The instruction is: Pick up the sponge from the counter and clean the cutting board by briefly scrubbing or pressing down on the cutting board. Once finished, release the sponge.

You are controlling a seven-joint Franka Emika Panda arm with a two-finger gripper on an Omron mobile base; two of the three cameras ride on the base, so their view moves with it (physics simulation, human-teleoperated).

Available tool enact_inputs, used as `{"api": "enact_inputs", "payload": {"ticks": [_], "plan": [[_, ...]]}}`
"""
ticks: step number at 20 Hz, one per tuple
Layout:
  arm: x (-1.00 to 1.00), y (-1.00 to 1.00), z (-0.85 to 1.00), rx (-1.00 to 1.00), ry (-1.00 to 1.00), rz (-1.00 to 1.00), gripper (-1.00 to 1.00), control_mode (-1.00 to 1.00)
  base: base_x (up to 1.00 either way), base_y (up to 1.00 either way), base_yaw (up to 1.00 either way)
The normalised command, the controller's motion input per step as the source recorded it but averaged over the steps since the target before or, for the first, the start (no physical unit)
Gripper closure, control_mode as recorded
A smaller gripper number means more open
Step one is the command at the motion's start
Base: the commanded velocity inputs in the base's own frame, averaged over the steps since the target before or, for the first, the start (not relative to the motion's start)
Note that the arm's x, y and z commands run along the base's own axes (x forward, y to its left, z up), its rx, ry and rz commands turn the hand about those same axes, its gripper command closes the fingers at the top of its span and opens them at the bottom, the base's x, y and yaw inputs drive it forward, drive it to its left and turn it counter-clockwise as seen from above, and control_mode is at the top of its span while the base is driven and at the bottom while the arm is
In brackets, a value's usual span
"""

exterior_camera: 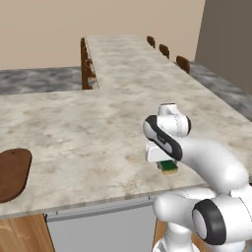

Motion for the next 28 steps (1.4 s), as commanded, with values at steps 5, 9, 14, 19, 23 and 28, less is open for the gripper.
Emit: {"api": "enact_inputs", "payload": {"ticks": [5,9,14,19,23,28], "plan": [[-0.22,-0.28,0.20,0.00,0.00,0.00,1.00,-1.00,0.00,0.00,0.00],[-0.14,-0.34,0.02,0.00,0.00,0.00,1.00,-1.00,0.00,0.00,0.00],[-0.09,-0.04,0.07,0.00,0.00,0.00,1.00,-1.00,0.00,0.00,0.00],[0.00,0.00,0.00,0.00,0.00,0.00,1.00,1.00,-0.26,0.29,0.00],[0.00,0.00,0.00,0.00,0.00,0.00,1.00,1.00,-0.16,0.96,0.00],[0.00,0.00,0.00,0.00,0.00,0.00,1.00,1.00,-0.10,1.00,0.00]]}}
